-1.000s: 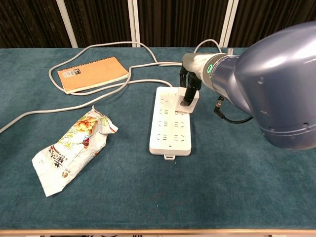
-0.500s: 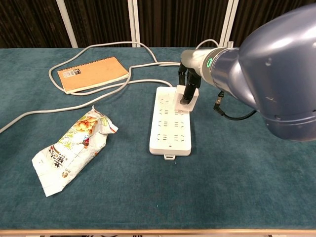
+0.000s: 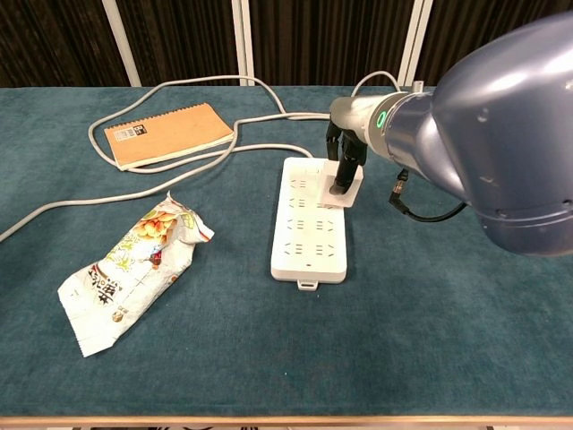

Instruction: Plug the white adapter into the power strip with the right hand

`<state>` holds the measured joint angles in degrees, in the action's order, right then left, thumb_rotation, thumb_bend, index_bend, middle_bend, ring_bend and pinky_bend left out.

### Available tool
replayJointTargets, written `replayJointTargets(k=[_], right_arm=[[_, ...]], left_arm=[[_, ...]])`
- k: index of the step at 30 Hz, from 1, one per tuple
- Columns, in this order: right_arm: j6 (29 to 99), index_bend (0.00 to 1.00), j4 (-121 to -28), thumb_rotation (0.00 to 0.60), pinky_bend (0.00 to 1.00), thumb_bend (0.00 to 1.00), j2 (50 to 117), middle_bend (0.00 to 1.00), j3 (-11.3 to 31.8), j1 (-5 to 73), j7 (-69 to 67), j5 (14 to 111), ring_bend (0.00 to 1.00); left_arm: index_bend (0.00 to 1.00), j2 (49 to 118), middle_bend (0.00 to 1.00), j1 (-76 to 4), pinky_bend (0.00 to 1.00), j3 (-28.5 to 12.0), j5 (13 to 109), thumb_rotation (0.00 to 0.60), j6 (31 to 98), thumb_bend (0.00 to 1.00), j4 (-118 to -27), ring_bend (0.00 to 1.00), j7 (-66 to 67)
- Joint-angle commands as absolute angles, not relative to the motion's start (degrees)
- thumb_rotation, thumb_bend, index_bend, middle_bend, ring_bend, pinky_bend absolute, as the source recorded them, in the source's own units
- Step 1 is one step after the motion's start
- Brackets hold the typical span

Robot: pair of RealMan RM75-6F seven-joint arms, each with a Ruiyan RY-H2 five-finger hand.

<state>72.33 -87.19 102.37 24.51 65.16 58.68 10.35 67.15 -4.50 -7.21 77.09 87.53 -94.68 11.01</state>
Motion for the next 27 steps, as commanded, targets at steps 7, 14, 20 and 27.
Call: replayJointTargets(k=[7,14,20,27], right_arm=[[71.9,0.70,-86.6,0.600,0.12,0.48,102.8,0.57,24.2,65.1,58.5,10.5,0.37],[71.4,0.70,-85.8,0.600,0.12,0.48,103.2,0.57,24.2,65.3,58.5,10.5,0.37],[71.0,0.70,-85.2,0.600,0.12,0.48,103.5,0.57,24.1,65.5,58.8,10.2,0.37],[70.3,0.70,-84.1,0.600,0.12,0.48,104.2,0.57,24.4,66.0,58.9,10.0,0.37]], left_arm=[[0.09,67.1,0.00,-4.5,0.00,-7.1,77.2,0.600,87.4,0.07,-94.8,0.00,10.8],[0.09,67.1,0.00,-4.5,0.00,-7.2,77.1,0.600,87.4,0.07,-94.7,0.00,10.9],[0.09,67.1,0.00,-4.6,0.00,-7.2,77.1,0.600,87.4,0.07,-94.7,0.00,10.9],[0.09,67.1,0.00,-4.5,0.00,-7.1,77.1,0.600,87.4,0.07,-94.7,0.00,10.8]])
